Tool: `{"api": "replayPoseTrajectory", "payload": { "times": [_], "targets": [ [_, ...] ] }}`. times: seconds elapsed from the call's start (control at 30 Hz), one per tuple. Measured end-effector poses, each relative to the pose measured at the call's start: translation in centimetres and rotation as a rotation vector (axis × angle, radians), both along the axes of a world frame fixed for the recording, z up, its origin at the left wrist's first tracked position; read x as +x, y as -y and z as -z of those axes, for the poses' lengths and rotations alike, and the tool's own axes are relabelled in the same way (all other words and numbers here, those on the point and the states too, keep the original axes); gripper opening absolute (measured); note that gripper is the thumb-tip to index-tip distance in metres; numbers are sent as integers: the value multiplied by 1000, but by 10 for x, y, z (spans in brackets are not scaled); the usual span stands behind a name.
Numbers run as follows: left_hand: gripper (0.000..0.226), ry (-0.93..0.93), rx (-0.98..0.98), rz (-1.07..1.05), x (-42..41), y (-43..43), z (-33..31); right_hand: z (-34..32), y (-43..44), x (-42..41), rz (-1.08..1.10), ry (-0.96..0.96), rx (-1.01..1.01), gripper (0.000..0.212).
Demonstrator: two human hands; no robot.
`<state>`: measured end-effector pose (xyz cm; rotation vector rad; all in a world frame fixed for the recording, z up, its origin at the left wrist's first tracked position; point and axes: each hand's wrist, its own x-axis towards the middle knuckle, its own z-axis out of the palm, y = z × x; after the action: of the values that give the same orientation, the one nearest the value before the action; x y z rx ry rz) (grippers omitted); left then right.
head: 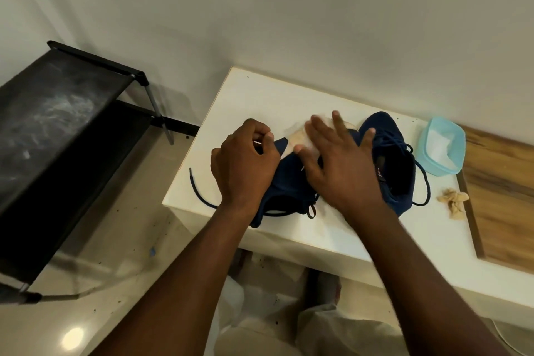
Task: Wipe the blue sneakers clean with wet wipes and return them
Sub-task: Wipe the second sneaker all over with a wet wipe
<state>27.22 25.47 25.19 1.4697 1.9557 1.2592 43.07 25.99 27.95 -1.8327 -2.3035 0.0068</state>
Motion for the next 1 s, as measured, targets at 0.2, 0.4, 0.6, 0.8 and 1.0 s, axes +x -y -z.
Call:
{"api": "replayPoseTrajectory", "payload": {
  "times": [0.2, 0.4, 0.6, 0.8, 1.0],
  "targets": [
    [1, -1, -7, 4, 1, 0, 0, 2, 6, -19, -157, -197, 168, 18],
    [1, 2, -6, -3, 0, -1, 0, -7, -6, 11, 105, -484, 134, 23],
    [1, -25, -16, -14, 1, -2, 0, -7, -3, -18, -50, -395, 63, 19],
    [0, -25, -23, -9, 2, -1, 1, -2, -10, -4, -10, -194, 182, 28],
    [2, -32, -19, -7, 1, -1, 3, 10, -6, -40, -139, -56, 68, 31]
  ]
}}
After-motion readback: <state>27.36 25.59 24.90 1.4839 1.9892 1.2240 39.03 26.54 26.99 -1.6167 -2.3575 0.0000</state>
